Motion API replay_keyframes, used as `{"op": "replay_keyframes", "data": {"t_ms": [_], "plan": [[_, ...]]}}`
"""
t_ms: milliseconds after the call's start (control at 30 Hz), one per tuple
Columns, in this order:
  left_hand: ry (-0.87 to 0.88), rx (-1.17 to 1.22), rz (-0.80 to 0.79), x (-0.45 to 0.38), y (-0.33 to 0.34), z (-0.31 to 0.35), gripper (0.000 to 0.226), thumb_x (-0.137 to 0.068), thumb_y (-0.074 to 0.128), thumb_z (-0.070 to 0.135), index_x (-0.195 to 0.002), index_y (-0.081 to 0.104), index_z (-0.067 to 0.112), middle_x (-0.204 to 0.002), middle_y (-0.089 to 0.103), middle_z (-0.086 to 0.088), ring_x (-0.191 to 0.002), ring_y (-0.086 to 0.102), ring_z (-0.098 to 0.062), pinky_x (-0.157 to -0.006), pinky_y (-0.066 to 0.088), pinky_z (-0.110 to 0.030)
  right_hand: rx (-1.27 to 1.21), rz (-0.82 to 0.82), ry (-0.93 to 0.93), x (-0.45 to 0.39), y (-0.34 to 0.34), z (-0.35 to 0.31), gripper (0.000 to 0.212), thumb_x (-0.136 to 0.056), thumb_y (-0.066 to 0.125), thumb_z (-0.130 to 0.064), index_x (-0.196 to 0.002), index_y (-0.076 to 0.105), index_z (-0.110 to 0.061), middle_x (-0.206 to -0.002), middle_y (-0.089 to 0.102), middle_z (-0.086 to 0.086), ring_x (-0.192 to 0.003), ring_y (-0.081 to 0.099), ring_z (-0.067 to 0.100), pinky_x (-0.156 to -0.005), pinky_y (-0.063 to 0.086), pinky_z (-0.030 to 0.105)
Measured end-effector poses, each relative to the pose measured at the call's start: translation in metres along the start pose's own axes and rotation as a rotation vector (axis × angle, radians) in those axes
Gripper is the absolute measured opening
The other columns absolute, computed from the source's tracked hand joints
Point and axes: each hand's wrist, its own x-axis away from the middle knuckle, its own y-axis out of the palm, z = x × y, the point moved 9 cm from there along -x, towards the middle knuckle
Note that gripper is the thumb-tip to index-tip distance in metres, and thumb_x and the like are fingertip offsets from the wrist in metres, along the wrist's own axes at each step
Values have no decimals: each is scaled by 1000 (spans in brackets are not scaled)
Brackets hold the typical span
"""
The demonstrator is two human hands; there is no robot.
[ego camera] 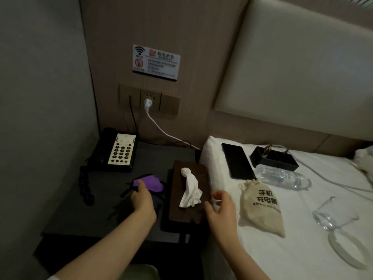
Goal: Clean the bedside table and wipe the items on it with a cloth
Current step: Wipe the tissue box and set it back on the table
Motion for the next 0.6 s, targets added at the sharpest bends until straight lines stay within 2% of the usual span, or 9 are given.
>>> {"op": "replay_keyframes", "data": {"t_ms": [100,167,233,267,333,367,433,500,600], "plan": [[99,70,29,20,-20,36,62,-97,43,49,-147,32,14,-147,39,-18,-129,44,-37,-108,36,-48,-31,-24,3,16,-6,-13,28,-82,70,-12,-99,53,-27,-101,57,-6,-99,55,17,-85,45,30],[95,160,-37,35,-29,50,56,-94,51,48,-137,46,12,-133,53,-18,-116,54,-37,-101,43,-48,-128,-65,41,28,-8,-26,27,-83,71,-17,-96,53,-32,-101,59,-11,-99,58,12,-80,45,23],[32,257,-271,67,-27,59,42,-89,58,45,-112,67,11,-105,67,-17,-91,65,-34,-84,50,-44,-262,-158,113,41,-5,-43,29,-82,74,-28,-102,55,-32,-103,62,-11,-96,61,7,-71,46,14],[-1,259,-396,86,-26,61,37,-89,59,42,-97,75,10,-92,71,-17,-80,69,-34,-76,51,-41,-330,-247,180,49,1,-52,37,-78,77,-37,-108,55,-33,-105,64,-8,-96,62,6,-68,46,12],[-79,206,-620,124,-28,59,34,-86,59,32,-77,79,6,-85,73,-20,-70,72,-35,-67,54,-39,-524,-490,369,71,21,-67,60,-64,77,-54,-116,57,-32,-112,67,-1,-99,66,14,-72,49,22],[-120,156,-726,142,-30,56,30,-82,59,26,-78,78,2,-88,73,-22,-72,72,-36,-65,57,-40,-662,-600,461,83,30,-77,65,-59,77,-57,-116,63,-29,-112,70,4,-99,68,20,-75,51,30],[-152,52,-878,174,-39,50,28,-70,62,14,-87,76,-3,-94,71,-26,-79,71,-39,-67,58,-43,-851,-717,575,105,35,-95,58,-52,82,-50,-103,76,-22,-107,73,11,-96,71,28,-76,55,41],[-75,-54,-900,189,-47,51,32,-66,61,6,-95,73,-4,-96,71,-25,-81,71,-36,-70,58,-42,-870,-716,530,116,29,-106,56,-59,84,-42,-108,74,-17,-108,73,11,-98,70,31,-76,58,45],[242,-242,-670,195,-63,76,11,-82,59,-1,-83,69,4,-79,74,-13,-71,72,-23,-66,58,-33,-913,-620,505,126,8,-110,55,-69,72,-36,-118,67,-10,-105,73,12,-96,71,29,-83,57,44]]}}
